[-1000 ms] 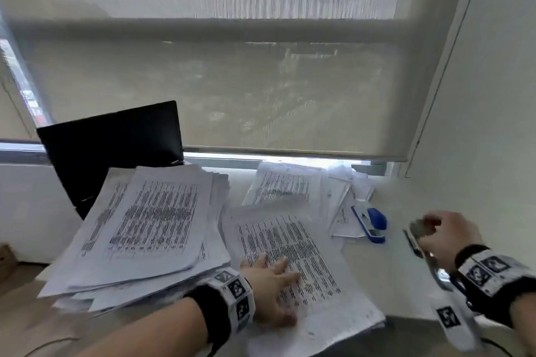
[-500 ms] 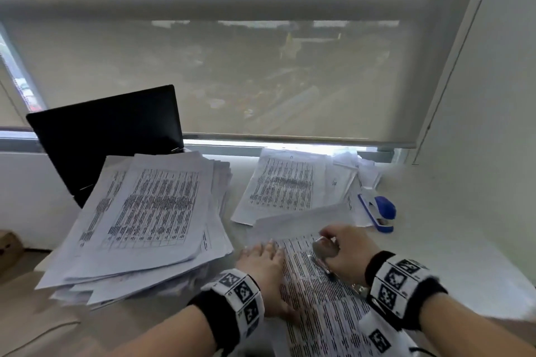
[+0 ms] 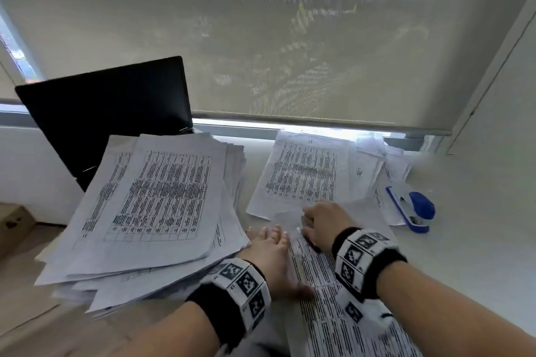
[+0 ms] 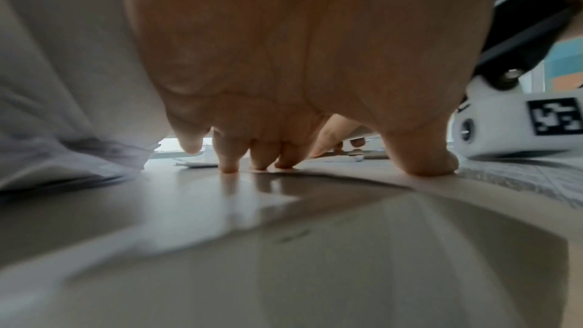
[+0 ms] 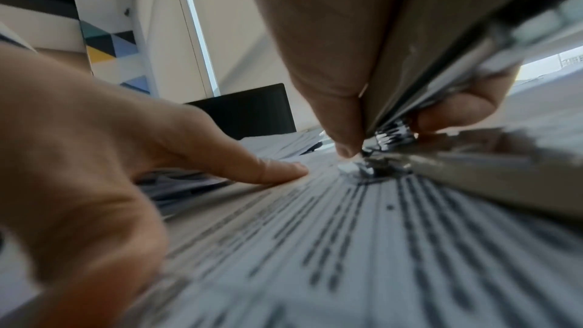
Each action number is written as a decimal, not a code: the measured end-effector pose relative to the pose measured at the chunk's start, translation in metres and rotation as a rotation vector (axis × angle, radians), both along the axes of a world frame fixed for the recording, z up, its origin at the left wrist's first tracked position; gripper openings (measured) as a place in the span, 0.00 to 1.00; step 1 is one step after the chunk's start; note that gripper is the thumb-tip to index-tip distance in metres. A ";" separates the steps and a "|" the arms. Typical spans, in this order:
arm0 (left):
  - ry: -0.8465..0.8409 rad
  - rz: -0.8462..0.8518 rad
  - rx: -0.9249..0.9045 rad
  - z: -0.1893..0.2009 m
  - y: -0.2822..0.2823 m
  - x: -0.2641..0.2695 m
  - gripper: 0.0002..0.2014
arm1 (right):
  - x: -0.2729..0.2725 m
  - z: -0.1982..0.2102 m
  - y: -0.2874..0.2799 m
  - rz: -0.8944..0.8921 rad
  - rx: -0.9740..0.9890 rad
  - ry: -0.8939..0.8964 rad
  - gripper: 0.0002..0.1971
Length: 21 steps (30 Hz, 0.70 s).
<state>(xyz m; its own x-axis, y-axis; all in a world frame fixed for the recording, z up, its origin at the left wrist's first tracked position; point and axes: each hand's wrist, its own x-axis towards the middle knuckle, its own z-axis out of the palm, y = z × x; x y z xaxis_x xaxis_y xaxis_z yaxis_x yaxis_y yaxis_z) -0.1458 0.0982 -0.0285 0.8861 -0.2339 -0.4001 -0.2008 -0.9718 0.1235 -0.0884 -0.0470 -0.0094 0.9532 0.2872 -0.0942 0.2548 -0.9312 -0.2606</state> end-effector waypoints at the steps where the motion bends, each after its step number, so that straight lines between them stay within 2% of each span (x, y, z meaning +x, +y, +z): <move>1: -0.004 0.002 -0.002 -0.001 0.000 0.000 0.62 | 0.003 0.002 0.004 0.010 -0.009 -0.016 0.15; 3: -0.008 0.006 -0.002 -0.001 -0.001 0.000 0.62 | 0.007 0.004 0.007 -0.005 0.021 -0.022 0.11; 6: -0.016 -0.008 0.023 0.003 -0.003 0.000 0.63 | 0.013 0.003 0.009 -0.044 0.071 0.000 0.15; 11: -0.035 -0.010 0.055 0.005 -0.003 0.002 0.63 | 0.020 0.004 0.017 -0.145 0.169 -0.013 0.07; 15: -0.051 -0.021 0.086 0.012 -0.006 0.000 0.62 | 0.025 0.012 0.009 -0.239 0.275 -0.055 0.09; 19: -0.144 -0.060 0.150 0.028 -0.017 0.003 0.46 | 0.012 0.014 -0.015 -0.222 0.292 -0.113 0.12; 21: -0.172 -0.055 0.159 0.032 -0.024 0.008 0.46 | 0.004 0.012 -0.034 -0.210 0.250 -0.140 0.15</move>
